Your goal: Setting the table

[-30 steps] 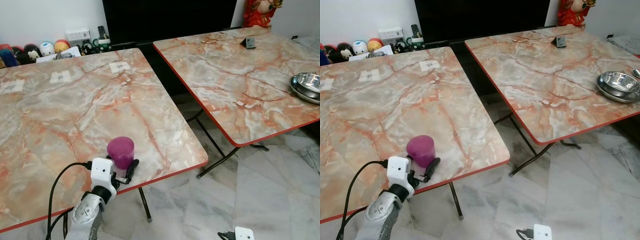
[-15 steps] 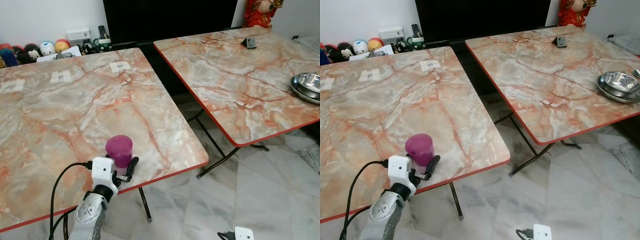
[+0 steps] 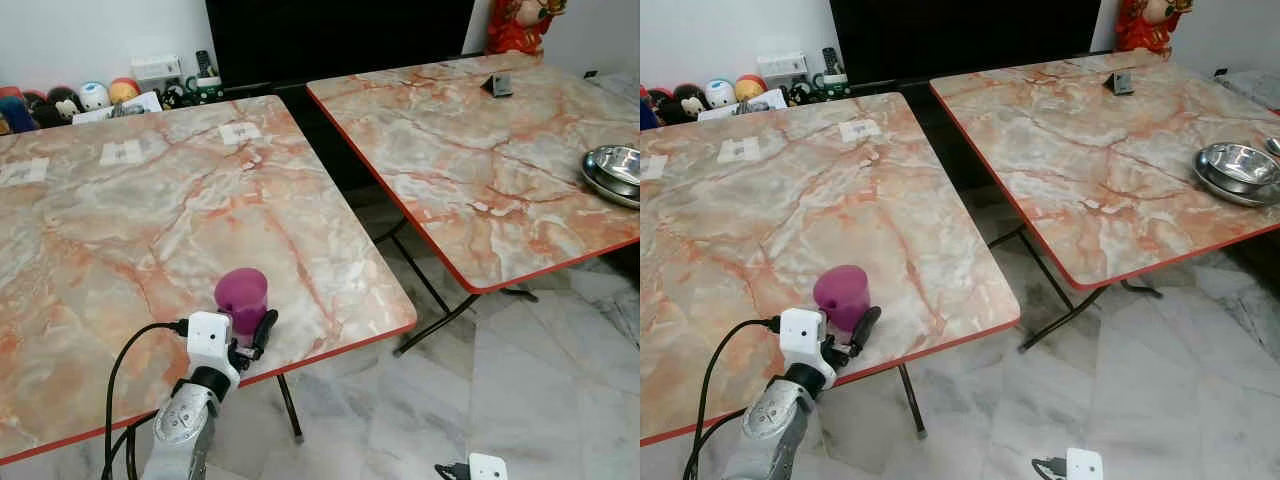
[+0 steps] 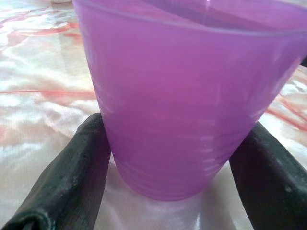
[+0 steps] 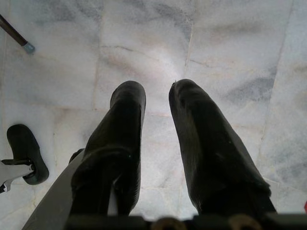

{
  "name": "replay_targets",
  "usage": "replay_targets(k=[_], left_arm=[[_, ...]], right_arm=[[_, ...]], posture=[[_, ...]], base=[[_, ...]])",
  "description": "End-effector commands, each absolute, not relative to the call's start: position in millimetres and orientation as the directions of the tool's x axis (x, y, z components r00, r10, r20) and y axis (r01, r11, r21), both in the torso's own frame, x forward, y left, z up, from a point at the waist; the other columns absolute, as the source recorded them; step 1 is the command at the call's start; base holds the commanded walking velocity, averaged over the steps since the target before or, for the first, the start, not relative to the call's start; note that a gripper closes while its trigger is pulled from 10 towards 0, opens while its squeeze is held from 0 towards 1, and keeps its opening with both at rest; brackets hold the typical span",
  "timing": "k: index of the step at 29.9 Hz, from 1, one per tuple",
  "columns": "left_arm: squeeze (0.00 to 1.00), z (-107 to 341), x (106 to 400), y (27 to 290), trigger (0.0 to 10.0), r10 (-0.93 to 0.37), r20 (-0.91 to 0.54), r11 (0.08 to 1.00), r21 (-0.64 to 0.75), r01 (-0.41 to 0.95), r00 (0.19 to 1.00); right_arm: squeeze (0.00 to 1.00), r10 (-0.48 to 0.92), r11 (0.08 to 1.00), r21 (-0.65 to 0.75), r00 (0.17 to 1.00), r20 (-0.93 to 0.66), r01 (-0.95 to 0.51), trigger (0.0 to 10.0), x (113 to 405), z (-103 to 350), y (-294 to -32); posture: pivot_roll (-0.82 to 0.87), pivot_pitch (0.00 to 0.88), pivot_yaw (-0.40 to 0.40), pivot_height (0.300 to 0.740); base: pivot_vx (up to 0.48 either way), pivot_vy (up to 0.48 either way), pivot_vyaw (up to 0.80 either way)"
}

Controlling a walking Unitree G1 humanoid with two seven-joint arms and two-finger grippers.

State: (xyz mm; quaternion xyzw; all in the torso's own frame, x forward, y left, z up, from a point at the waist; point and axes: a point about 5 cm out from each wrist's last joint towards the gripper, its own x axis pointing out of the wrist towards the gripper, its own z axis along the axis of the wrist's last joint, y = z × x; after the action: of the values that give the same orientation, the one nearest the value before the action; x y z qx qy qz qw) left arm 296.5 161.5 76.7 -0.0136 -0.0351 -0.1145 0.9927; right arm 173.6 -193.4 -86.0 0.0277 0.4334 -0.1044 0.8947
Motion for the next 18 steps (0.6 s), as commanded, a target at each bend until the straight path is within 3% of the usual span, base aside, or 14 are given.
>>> replay_targets(k=[1, 5, 6, 8, 9, 12, 13, 14, 15, 18], left_arm=[[0.0, 75, 296, 162, 0.0, -0.223, 0.07, 0.974, -0.009, 0.224, 0.972], [0.0, 74, 295, 166, 0.0, -0.199, 0.064, 0.98, 0.013, 0.199, 0.978], [0.0, 78, 295, 187, 0.0, -0.096, 0.077, 0.995, 0.031, 0.094, 0.992], [0.0, 80, 294, 195, 0.0, -0.059, 0.082, 0.998, 0.039, 0.056, 0.995], [0.0, 86, 292, 214, 0.0, 0.003, 0.103, 0.998, 0.061, -0.009, 0.995], [0.0, 93, 286, 229, 0.6, 0.012, 0.122, 0.994, 0.102, -0.024, 0.992], [0.0, 95, 284, 232, 1.8, 0.007, 0.127, 0.994, 0.112, -0.021, 0.992], [0.0, 98, 280, 235, 8.4, -0.009, 0.131, 0.992, 0.123, -0.007, 0.991], [0.0, 100, 277, 236, 10.0, -0.023, 0.134, 0.992, 0.13, 0.006, 0.991], [0.0, 105, 267, 235, 10.0, -0.069, 0.133, 0.99, 0.134, 0.051, 0.989]], right_arm=[[0.0, -0.166, 0.976, -0.045, 0.591, -0.789, 0.214, 10.0, 169, -88, -195], [0.0, -0.167, 0.976, -0.046, 0.592, -0.789, 0.215, 10.0, 169, -88, -195], [0.0, -0.168, 0.975, -0.046, 0.592, -0.788, 0.217, 10.0, 169, -88, -196], [0.0, -0.169, 0.975, -0.046, 0.592, -0.788, 0.218, 10.0, 169, -88, -196], [0.0, -0.17, 0.975, -0.046, 0.592, -0.788, 0.218, 10.0, 168, -88, -196], [0.0, -0.17, 0.975, -0.047, 0.591, -0.789, 0.218, 10.0, 168, -88, -196], [0.0, -0.17, 0.975, -0.047, 0.59, -0.789, 0.218, 10.0, 167, -88, -197], [0.0, -0.17, 0.975, -0.048, 0.59, -0.79, 0.217, 10.0, 167, -88, -196], [0.0, -0.169, 0.975, -0.047, 0.59, -0.79, 0.216, 10.0, 167, -88, -196], [0.0, -0.164, 0.977, -0.047, 0.592, -0.789, 0.208, 10.0, 167, -88, -196]], posture=[[-0.02, 0.114, -0.017, 0.74], [-0.02, 0.114, -0.016, 0.74], [-0.02, 0.114, -0.012, 0.74], [-0.02, 0.115, -0.011, 0.74], [-0.01, 0.116, -0.009, 0.74], [-0.01, 0.117, -0.008, 0.74], [-0.01, 0.118, -0.008, 0.74], [-0.01, 0.119, -0.007, 0.74], [-0.01, 0.119, -0.007, 0.74], [0.0, 0.116, -0.007, 0.74]], base=[[0.0, 0.0, 0.0], [0.0, 0.0, 0.0], [0.0, 0.0, 0.0], [0.0, 0.0, 0.0], [0.0, 0.0, 0.0], [0.0, 0.0, 0.0], [0.0, 0.0, 0.0], [0.0, 0.0, 0.0], [0.0, 0.0, 0.0], [0.0, 0.0, 0.0]])
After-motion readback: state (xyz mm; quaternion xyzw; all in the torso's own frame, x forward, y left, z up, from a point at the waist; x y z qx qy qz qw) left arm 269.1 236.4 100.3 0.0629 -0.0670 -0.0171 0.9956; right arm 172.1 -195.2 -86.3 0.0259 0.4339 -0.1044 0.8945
